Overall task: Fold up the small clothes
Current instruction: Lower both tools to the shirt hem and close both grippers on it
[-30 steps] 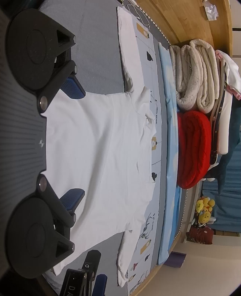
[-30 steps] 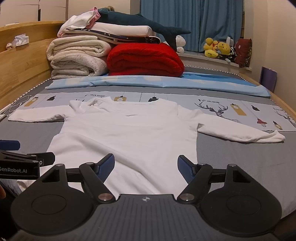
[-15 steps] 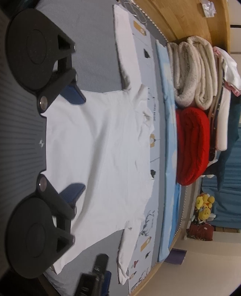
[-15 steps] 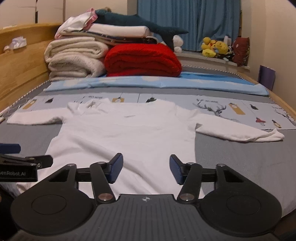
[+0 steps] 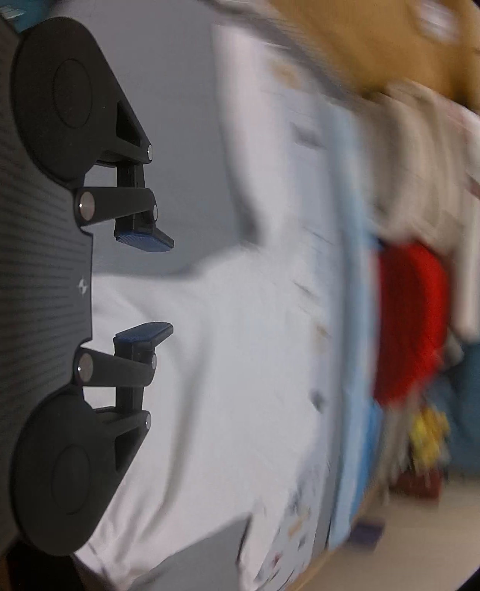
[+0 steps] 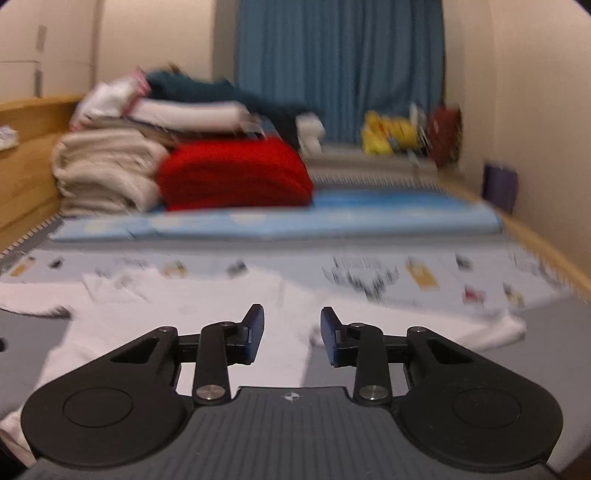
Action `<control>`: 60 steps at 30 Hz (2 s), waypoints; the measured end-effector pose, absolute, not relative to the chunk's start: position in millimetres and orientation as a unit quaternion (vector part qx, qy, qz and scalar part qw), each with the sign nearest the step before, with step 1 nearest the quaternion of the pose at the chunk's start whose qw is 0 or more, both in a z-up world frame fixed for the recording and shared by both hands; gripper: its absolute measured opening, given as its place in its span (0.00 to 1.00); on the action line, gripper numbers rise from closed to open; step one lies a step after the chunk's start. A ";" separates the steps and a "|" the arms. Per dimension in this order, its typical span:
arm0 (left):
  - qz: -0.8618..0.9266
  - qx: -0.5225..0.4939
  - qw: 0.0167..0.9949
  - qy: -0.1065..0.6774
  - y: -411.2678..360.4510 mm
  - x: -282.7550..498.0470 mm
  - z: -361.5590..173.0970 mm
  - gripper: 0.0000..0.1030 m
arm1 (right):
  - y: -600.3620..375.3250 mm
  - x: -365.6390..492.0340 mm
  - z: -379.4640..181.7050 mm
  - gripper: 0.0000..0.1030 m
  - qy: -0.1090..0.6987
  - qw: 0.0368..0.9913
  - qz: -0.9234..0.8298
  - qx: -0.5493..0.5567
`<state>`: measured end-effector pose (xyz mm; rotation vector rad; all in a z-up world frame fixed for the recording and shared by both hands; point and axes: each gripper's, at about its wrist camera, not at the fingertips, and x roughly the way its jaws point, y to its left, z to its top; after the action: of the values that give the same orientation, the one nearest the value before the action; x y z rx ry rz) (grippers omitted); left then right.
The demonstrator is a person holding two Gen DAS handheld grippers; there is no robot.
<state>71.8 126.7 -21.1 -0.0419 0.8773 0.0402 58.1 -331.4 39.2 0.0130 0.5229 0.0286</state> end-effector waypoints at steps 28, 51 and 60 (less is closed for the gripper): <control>0.068 -0.043 0.801 0.593 149.7 67.5 -89.0 0.00 | -333.3 91.5 -98.2 0.05 0.593 0.801 -0.048 0.062; -0.083 0.049 0.809 0.580 68.5 55.8 -93.6 0.36 | -244.0 53.6 -90.5 0.34 0.589 0.795 0.129 -0.067; -0.087 0.046 0.802 0.590 91.3 44.9 -84.4 0.00 | -268.4 50.7 -84.0 0.00 0.589 0.797 0.133 -0.036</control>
<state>44.9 91.3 -84.4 0.0993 1.2641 -0.1868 50.7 -268.4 -84.0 -0.0766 1.2640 0.2847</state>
